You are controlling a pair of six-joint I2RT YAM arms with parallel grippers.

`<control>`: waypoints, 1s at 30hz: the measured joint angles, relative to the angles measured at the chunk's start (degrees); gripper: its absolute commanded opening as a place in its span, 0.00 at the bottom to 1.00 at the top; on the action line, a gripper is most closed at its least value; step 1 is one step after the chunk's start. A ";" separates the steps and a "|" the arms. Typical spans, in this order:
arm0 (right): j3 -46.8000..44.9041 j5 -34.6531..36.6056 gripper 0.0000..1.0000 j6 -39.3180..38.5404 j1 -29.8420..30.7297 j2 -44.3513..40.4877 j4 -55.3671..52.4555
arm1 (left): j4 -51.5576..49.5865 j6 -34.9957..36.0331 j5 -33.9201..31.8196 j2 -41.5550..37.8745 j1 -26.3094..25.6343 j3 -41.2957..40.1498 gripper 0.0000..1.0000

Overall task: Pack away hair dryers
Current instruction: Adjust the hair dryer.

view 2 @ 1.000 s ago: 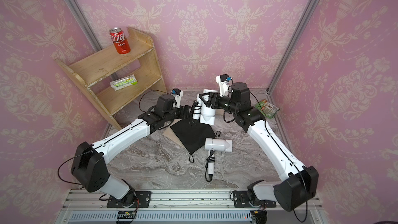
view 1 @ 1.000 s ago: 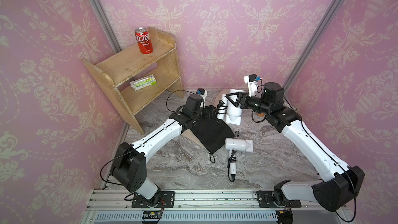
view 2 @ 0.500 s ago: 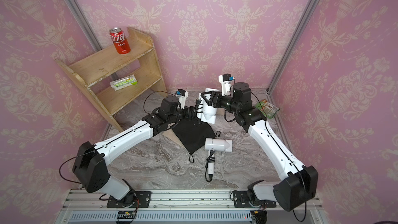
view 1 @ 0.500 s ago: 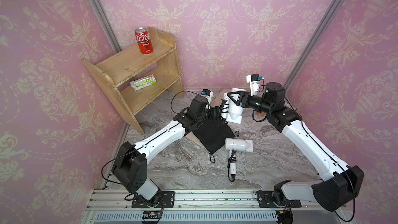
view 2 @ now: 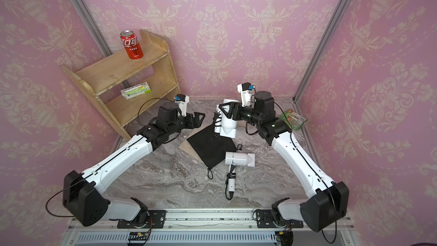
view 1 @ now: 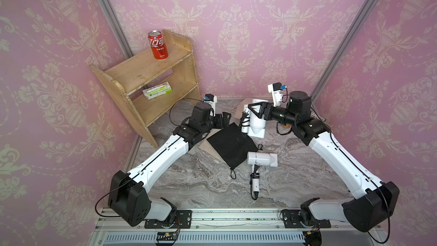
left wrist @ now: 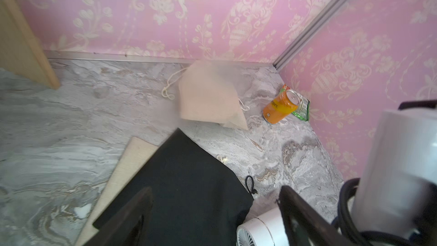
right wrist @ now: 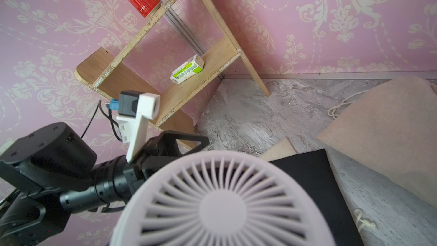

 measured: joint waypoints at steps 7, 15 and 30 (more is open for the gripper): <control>3.19 -1.79 0.54 -0.24 0.00 1.99 -0.35 | 5.57 -2.82 13.42 -1.88 4.37 -1.79 0.87; 5.75 -3.74 0.55 -0.24 0.02 3.87 -0.46 | 16.24 -6.38 27.91 0.68 4.33 -4.28 0.87; 16.92 -11.23 0.56 -0.94 0.02 12.11 -1.68 | 26.14 -8.28 37.86 1.81 4.33 -4.57 0.86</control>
